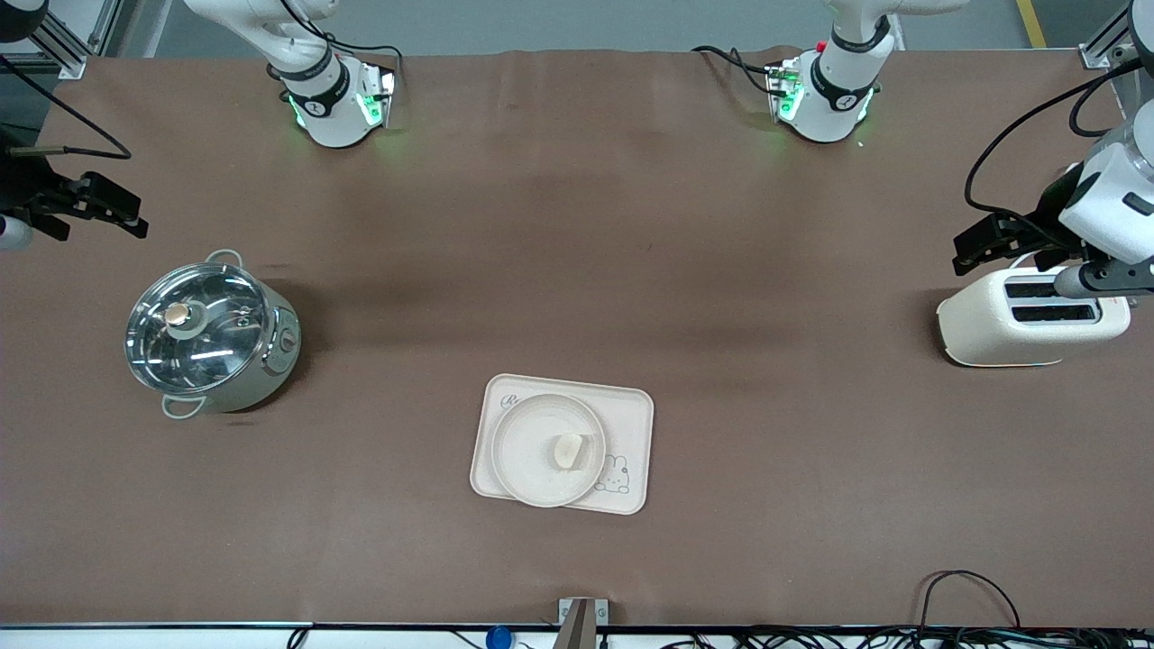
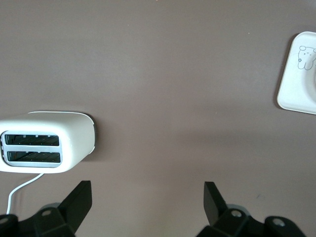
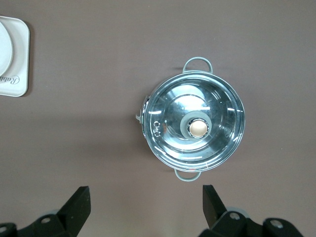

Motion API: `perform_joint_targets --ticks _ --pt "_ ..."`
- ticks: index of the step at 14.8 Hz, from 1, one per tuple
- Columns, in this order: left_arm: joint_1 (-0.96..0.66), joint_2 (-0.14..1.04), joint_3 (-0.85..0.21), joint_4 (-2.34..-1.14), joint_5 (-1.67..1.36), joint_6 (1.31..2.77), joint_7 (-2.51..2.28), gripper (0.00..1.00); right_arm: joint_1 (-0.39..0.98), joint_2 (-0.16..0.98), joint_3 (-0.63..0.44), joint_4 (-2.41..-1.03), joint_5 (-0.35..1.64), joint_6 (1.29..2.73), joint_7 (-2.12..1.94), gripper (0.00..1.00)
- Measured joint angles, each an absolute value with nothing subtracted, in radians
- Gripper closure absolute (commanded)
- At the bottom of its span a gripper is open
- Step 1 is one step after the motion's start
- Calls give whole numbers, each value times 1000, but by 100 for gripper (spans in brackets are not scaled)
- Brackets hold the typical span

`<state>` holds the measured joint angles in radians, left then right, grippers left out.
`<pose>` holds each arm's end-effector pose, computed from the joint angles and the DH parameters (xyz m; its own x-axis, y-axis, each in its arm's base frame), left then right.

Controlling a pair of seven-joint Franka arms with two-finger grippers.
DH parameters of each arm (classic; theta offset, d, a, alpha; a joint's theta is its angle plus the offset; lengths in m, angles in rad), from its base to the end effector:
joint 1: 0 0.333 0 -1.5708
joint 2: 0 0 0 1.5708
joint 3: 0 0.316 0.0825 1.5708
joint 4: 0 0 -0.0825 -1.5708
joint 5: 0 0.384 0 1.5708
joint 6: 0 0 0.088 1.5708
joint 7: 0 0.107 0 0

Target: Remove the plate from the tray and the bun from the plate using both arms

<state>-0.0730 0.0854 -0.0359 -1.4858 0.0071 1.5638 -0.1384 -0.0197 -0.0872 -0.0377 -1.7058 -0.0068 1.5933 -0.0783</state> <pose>0.5771 -0.0614 0.6155 0.9995 0.0297 -0.0067 0.0296 -0.9995 -0.0050 0.5265 -0.0318 0.6098 0.9994 0.0213 -0.0256 0.0213 -0.9998 0.0015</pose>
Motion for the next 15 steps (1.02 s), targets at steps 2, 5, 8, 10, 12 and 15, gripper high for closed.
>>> perform_joint_targets --ticks 2,5,8,10,12,15 --pt "-73 85 -36 -1485 7 1562 -128 0 -20 -83 -38 -1696 -7 1593 -77 0" --pt "-70 85 -36 -1475 7 1559 -108 0 -20 -77 -37 -1681 -7 1592 -76 0" --pt "-69 85 -36 -1469 7 1556 -108 0 -20 -74 -34 -1679 -7 1579 -70 0" --pt "-68 85 -34 -1469 7 1556 -108 0 -20 -73 -33 -1678 -7 1578 -69 0" --pt "-64 86 -27 -1469 7 1555 -107 0 -20 -73 -32 -1677 -7 1578 -69 0" --pt "-61 87 -17 -1469 7 1555 -107 0 -20 -72 -30 -1675 -7 1578 -69 0"
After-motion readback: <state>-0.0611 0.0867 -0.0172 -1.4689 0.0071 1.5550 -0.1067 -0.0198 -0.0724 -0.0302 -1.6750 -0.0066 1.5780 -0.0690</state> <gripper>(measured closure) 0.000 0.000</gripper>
